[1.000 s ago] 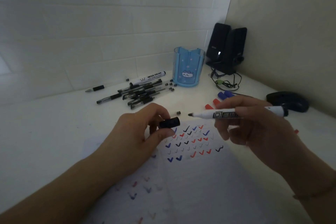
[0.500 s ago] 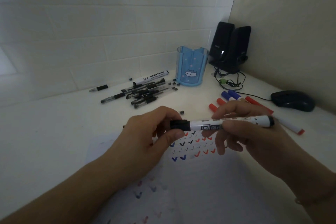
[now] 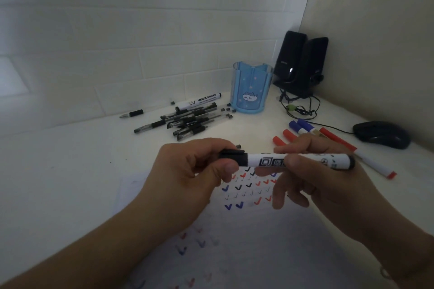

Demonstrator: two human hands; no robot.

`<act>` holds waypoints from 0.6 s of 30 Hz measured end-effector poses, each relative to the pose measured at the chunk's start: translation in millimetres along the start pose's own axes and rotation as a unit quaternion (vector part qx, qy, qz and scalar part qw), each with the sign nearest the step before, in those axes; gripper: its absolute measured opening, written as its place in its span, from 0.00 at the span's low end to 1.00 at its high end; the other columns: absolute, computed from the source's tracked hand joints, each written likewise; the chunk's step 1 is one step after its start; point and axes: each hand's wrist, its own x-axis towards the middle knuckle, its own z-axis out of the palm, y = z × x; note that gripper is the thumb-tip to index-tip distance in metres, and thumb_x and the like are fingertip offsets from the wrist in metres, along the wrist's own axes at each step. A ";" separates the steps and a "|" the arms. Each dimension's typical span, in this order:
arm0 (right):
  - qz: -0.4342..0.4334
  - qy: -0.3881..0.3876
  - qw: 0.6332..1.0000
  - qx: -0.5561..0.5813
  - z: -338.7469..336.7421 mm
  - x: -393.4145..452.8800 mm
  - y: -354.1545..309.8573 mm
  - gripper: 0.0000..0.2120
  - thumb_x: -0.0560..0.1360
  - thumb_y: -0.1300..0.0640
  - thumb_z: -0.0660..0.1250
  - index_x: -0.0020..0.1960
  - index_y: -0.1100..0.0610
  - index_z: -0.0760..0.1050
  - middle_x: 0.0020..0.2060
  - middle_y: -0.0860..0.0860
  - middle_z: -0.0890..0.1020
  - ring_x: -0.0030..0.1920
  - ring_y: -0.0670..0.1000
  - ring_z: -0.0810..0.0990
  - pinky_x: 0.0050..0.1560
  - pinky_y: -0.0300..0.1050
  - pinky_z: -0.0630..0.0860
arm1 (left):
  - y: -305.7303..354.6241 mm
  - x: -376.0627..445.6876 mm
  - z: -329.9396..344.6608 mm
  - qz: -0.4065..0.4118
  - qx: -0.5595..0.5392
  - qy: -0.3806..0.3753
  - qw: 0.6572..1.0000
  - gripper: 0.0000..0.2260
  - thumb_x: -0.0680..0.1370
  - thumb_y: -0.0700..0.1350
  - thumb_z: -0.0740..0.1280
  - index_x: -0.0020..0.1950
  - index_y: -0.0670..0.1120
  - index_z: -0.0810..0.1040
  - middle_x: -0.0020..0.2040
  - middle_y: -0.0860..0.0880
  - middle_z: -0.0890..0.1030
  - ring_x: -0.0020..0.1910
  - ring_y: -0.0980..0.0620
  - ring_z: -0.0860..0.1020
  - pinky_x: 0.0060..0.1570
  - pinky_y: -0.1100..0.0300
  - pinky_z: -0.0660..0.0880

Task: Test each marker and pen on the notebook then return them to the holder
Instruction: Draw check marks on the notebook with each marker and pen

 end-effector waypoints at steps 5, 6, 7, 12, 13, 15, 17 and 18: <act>0.011 -0.027 0.999 -0.019 -3.9 4.0 4.0 0.17 0.62 0.40 0.73 0.42 0.51 0.79 0.41 0.58 0.85 0.28 0.55 0.81 0.23 0.39 0.72 | -5.4 4.4 -2.7 -0.001 0.075 -0.021 0.997 0.05 0.73 0.51 0.68 0.47 0.60 0.79 0.35 0.57 0.81 0.36 0.56 0.79 0.40 0.67 0.75; 0.010 -0.027 0.999 -0.037 -4.9 4.9 3.4 0.18 0.62 0.39 0.73 0.44 0.51 0.80 0.39 0.57 0.85 0.28 0.53 0.80 0.23 0.39 0.72 | -7.7 6.3 -3.9 -0.002 0.093 -0.021 0.995 0.05 0.72 0.52 0.68 0.47 0.60 0.79 0.35 0.58 0.81 0.37 0.55 0.79 0.41 0.66 0.75; 0.006 -0.019 0.998 -0.055 -7.2 5.8 3.7 0.19 0.61 0.39 0.74 0.45 0.50 0.81 0.38 0.56 0.85 0.28 0.52 0.79 0.24 0.39 0.72 | -10.1 8.1 -5.4 -0.003 0.104 -0.016 0.994 0.05 0.72 0.51 0.67 0.47 0.59 0.79 0.36 0.58 0.81 0.38 0.56 0.79 0.42 0.65 0.75; -0.006 0.103 0.960 -0.260 -15.3 3.6 -2.3 0.14 0.61 0.38 0.71 0.39 0.46 0.81 0.36 0.43 0.83 0.34 0.43 0.78 0.32 0.38 0.70 | -15.6 11.0 -9.6 0.009 0.157 0.024 0.987 0.06 0.71 0.50 0.68 0.47 0.59 0.79 0.37 0.59 0.81 0.39 0.58 0.79 0.42 0.70 0.72; -0.010 0.097 0.930 -0.354 -12.8 3.0 -3.8 0.12 0.60 0.35 0.67 0.37 0.42 0.78 0.35 0.42 0.82 0.37 0.42 0.77 0.34 0.37 0.70 | -14.9 9.8 -8.2 0.020 0.173 0.013 0.985 0.06 0.71 0.52 0.68 0.47 0.58 0.79 0.36 0.60 0.80 0.39 0.59 0.78 0.43 0.70 0.73; -0.004 0.031 0.884 -0.466 -1.4 0.8 -4.7 0.10 0.60 0.34 0.63 0.38 0.36 0.73 0.36 0.38 0.78 0.41 0.41 0.75 0.38 0.35 0.68 | -13.0 6.2 -4.0 0.049 0.198 -0.014 0.979 0.07 0.73 0.55 0.66 0.49 0.57 0.78 0.37 0.62 0.80 0.39 0.62 0.77 0.42 0.72 0.73; -0.013 -0.021 0.850 -0.527 9.3 -1.3 -1.2 0.12 0.63 0.34 0.61 0.45 0.34 0.72 0.38 0.35 0.74 0.41 0.38 0.73 0.40 0.36 0.70 | -11.2 3.1 -1.7 0.062 0.213 -0.030 0.975 0.10 0.73 0.57 0.62 0.53 0.58 0.75 0.40 0.62 0.79 0.39 0.63 0.75 0.40 0.71 0.73; -0.037 -0.016 0.838 -0.545 10.3 -1.4 1.0 0.15 0.64 0.35 0.60 0.49 0.35 0.71 0.38 0.35 0.74 0.41 0.37 0.73 0.40 0.36 0.71 | -10.9 2.3 -1.8 0.061 0.218 -0.029 0.974 0.11 0.73 0.58 0.62 0.54 0.59 0.74 0.41 0.62 0.79 0.40 0.63 0.75 0.40 0.70 0.74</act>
